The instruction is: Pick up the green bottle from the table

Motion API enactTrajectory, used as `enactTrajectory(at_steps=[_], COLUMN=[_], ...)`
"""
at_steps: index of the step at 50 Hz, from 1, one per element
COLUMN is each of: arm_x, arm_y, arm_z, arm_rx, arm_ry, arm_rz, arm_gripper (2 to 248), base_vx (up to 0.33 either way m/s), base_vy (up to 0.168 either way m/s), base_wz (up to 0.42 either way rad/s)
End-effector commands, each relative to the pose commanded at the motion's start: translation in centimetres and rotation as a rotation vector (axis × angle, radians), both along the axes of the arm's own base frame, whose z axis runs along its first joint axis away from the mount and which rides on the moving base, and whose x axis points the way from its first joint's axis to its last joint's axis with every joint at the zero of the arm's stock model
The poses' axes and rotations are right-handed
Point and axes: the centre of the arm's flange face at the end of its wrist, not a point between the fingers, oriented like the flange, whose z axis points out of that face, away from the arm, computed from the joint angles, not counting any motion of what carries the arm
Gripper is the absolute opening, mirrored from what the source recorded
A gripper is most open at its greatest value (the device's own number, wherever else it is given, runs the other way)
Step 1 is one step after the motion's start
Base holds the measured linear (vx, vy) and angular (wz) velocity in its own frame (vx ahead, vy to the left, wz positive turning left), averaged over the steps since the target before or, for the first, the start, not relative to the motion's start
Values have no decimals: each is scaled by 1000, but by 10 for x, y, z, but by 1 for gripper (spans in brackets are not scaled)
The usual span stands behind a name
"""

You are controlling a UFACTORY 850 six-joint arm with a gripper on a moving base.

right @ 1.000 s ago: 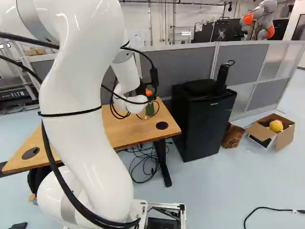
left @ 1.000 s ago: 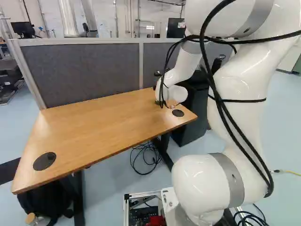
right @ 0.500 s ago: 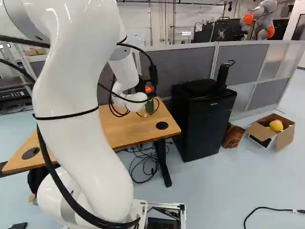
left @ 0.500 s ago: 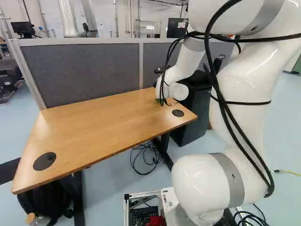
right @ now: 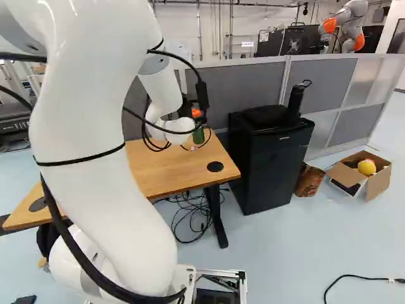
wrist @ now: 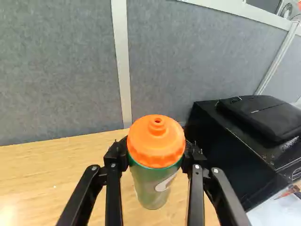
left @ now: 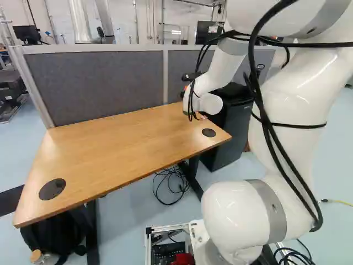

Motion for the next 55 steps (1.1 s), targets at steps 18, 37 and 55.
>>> enactTrajectory(at_steps=[18,37,55], arm_x=[-37,-78,-114], arm_y=[1,2,2], arm_z=[20,39,48], arm_rx=[-2,-4,-6], arm_ry=[-34,-77,-110], arm_rz=[-3,-6,-9], arm_gripper=[124,124,124], base_vx=[0,0,0], base_vy=[0,0,0], base_wz=[0,0,0])
